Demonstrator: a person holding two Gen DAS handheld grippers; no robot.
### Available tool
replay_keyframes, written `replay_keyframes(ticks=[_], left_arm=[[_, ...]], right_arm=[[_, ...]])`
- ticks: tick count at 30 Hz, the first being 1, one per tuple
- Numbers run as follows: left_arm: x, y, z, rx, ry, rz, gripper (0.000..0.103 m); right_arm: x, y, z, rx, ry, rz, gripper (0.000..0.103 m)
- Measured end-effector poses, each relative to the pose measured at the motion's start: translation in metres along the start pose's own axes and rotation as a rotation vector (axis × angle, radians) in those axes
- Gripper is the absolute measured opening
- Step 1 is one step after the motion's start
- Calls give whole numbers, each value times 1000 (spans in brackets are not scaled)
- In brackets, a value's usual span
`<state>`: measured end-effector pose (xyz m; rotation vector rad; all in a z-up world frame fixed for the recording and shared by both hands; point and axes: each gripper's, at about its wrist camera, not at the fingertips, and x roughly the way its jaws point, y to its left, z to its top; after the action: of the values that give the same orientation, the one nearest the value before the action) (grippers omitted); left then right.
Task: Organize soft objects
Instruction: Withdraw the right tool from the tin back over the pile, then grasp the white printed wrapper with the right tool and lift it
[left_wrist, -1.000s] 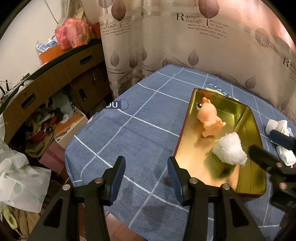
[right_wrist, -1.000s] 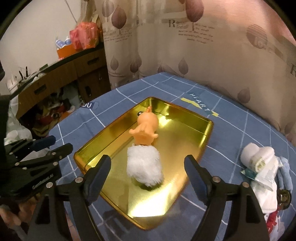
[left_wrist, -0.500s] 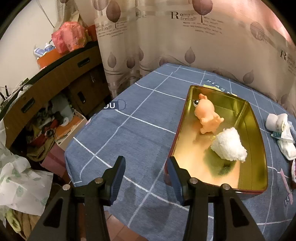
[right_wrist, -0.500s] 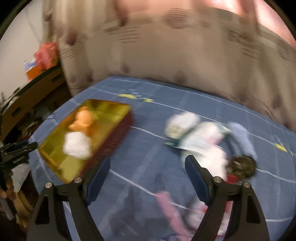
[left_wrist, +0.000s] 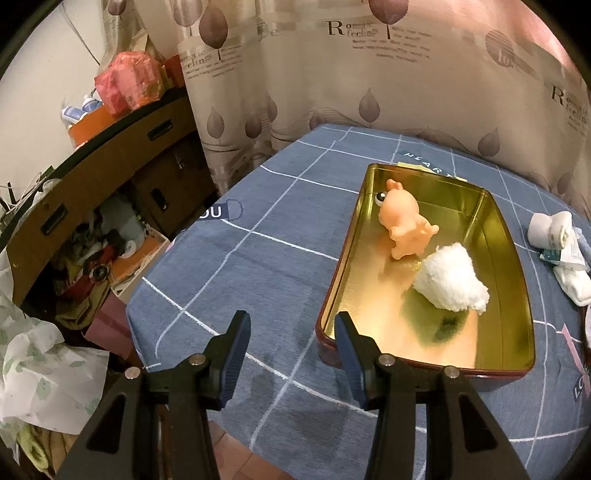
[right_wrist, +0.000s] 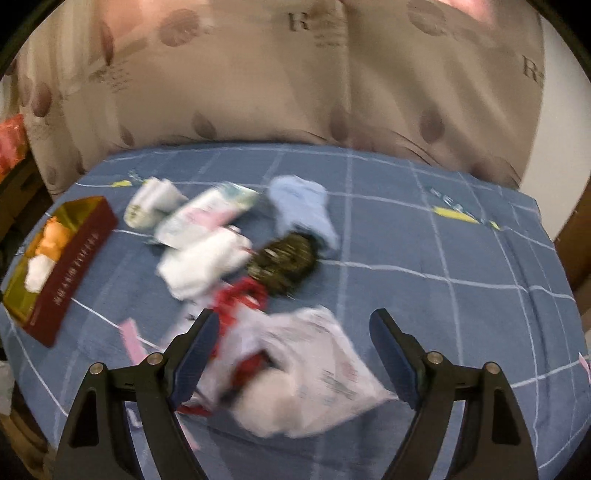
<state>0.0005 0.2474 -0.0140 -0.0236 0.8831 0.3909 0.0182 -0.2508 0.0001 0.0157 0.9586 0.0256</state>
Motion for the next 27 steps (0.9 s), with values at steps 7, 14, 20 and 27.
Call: replay_keyframes(ticks=[7,14,20,27], left_arm=[[0,-2,-1,12,-7,7,48],[1,-6,-2,20,-10,18,48],[-6,-12,-2,42,-52,29,48],[-22,-22,0,51,-105,27,48]], right_arm=[[10,-18,-11,12,29,-50,81],[21,-29,-20,-15,55,-88,81],[35,-28,-24,13,62,-21,81],[48,-28,-24,47,72,68,76]])
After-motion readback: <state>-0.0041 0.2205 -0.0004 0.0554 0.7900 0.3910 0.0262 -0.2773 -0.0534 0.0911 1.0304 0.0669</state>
